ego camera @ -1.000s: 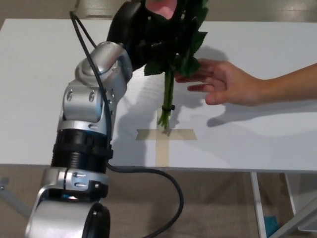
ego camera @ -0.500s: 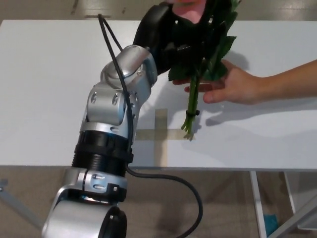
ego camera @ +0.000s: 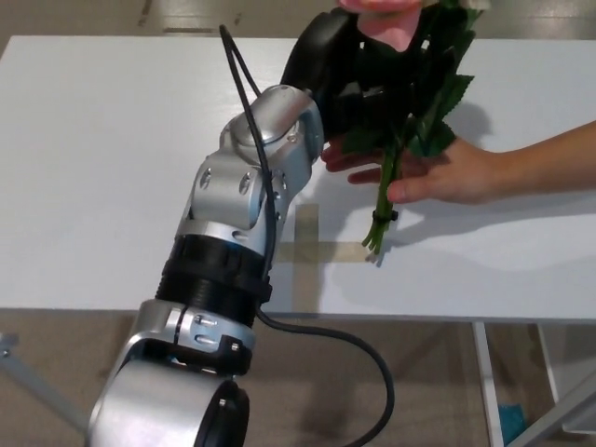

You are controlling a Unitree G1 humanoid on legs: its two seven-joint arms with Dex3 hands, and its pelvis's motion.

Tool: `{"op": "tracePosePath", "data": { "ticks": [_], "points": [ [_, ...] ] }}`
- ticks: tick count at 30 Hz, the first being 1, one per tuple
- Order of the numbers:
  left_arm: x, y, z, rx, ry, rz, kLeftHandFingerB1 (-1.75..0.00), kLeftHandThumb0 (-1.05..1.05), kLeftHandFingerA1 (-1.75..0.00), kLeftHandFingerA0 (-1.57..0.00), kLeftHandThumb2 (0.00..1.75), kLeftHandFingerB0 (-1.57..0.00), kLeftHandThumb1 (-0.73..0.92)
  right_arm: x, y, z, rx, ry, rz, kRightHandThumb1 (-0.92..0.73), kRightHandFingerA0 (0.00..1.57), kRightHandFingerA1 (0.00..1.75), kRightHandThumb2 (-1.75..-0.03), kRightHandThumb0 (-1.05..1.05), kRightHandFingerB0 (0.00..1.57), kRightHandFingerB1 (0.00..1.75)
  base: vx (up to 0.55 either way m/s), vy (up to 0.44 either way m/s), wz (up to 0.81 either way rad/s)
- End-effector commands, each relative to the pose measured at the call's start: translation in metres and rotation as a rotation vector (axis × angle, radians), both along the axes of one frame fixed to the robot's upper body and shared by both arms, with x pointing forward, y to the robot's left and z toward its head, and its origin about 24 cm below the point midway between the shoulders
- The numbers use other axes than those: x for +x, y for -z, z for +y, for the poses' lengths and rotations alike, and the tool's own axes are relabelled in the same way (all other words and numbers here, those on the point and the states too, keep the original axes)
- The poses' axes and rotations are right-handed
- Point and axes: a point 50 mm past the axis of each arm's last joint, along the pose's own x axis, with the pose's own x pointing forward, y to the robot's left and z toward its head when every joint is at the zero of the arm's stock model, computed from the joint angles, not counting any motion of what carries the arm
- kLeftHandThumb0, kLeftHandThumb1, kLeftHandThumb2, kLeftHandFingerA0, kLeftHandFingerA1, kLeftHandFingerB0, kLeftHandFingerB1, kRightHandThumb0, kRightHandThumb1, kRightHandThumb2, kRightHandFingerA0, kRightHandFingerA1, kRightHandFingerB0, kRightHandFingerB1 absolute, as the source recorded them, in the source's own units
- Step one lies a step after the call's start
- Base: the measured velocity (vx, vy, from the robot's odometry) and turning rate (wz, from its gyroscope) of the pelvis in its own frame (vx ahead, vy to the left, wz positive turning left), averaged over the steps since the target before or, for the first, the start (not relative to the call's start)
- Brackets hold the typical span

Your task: Use the left hand to pick up the rose and passes it to a human.

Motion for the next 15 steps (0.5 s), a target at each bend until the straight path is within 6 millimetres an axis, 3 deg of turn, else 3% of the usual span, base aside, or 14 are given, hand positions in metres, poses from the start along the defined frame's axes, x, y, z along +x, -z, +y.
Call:
{"op": "tracePosePath", "data": {
  "ticks": [1,6,8,9,10,11,12,13,14,15],
  "points": [
    [-0.0169,-0.0105,-0.0499,-0.105,0.128,-0.008,-1.03,-0.16,-1.41,-0.96,0.65,-0.76,0.83,-0.0023,0.0022,0.0023,0.028,0.026,0.011,-0.82,0.6,0.54,-0.65,-0.59,0.43,0.35,0.0,0.0,0.0],
    [-0.0165,-0.0083,-0.0499,-0.094,0.14,-0.012,-1.02,-0.16,-1.39,-0.92,0.65,-0.76,0.84,-0.0006,0.0011,0.0021,0.028,0.016,0.006,-0.82,0.6,0.55,-0.65,-0.59,0.45,0.35,0.0,0.0,0.0],
    [-0.0153,-0.0072,-0.0492,-0.096,0.143,-0.013,-0.92,-0.16,-1.36,-0.93,0.64,-0.8,0.84,-0.0003,0.0008,0.0016,0.025,0.009,0.006,-0.82,0.61,0.56,-0.65,-0.59,0.45,0.35,0.0,0.0,0.0],
    [-0.0148,-0.0074,-0.0475,-0.076,0.135,-0.022,-0.48,-0.24,-1.07,-1.05,0.63,-0.79,0.78,-0.0003,0.0008,0.0019,0.021,0.0,0.007,-0.82,0.61,0.56,-0.65,-0.58,0.45,0.35,0.0,0.0,0.0],
    [-0.0147,-0.008,-0.0473,-0.059,0.129,-0.028,-0.38,-0.31,-0.7,-1.08,0.61,-0.51,0.72,0.0001,0.0005,0.0016,0.019,-0.002,0.006,-0.82,0.61,0.56,-0.65,-0.59,0.45,0.35,0.0,0.0,0.0],
    [-0.0147,-0.0083,-0.0472,-0.053,0.128,-0.031,-0.38,-0.31,-0.7,-1.08,0.61,-0.51,0.72,0.0002,0.0004,0.0015,0.018,-0.003,0.006,-0.82,0.61,0.56,-0.65,-0.59,0.45,0.35,0.0,0.0,0.0],
    [-0.0151,-0.0079,-0.0462,-0.034,0.14,-0.037,-0.2,-0.45,-0.46,-0.72,0.62,-0.1,0.64,-0.0002,0.0006,0.0015,0.018,-0.002,0.006,-0.83,0.6,0.56,-0.65,-0.59,0.45,0.35,0.0,0.0,0.0],
    [-0.0152,-0.0077,-0.0458,-0.025,0.146,-0.04,-0.2,-0.45,-0.46,-0.72,0.62,-0.1,0.64,-0.0004,0.0007,0.0015,0.018,-0.002,0.006,-0.83,0.6,0.56,-0.65,-0.59,0.45,0.35,0.0,0.0,0.0],
    [-0.0148,-0.0077,-0.0436,0.014,0.198,-0.052,-0.03,-0.73,-0.08,0.0,0.73,0.0,0.45,-0.0004,0.0007,0.0011,0.017,0.0,0.008,-0.83,0.61,0.56,-0.65,-0.6,0.44,0.35,0.0,0.0,0.0],
    [-0.015,-0.0072,-0.0431,0.025,0.208,-0.056,-0.02,-0.83,0.0,0.0,0.84,0.0,0.49,-0.0011,0.0008,0.0006,0.018,0.004,0.01,-0.82,0.61,0.56,-0.65,-0.6,0.43,0.35,0.0,0.0,0.0]
  ]
}}
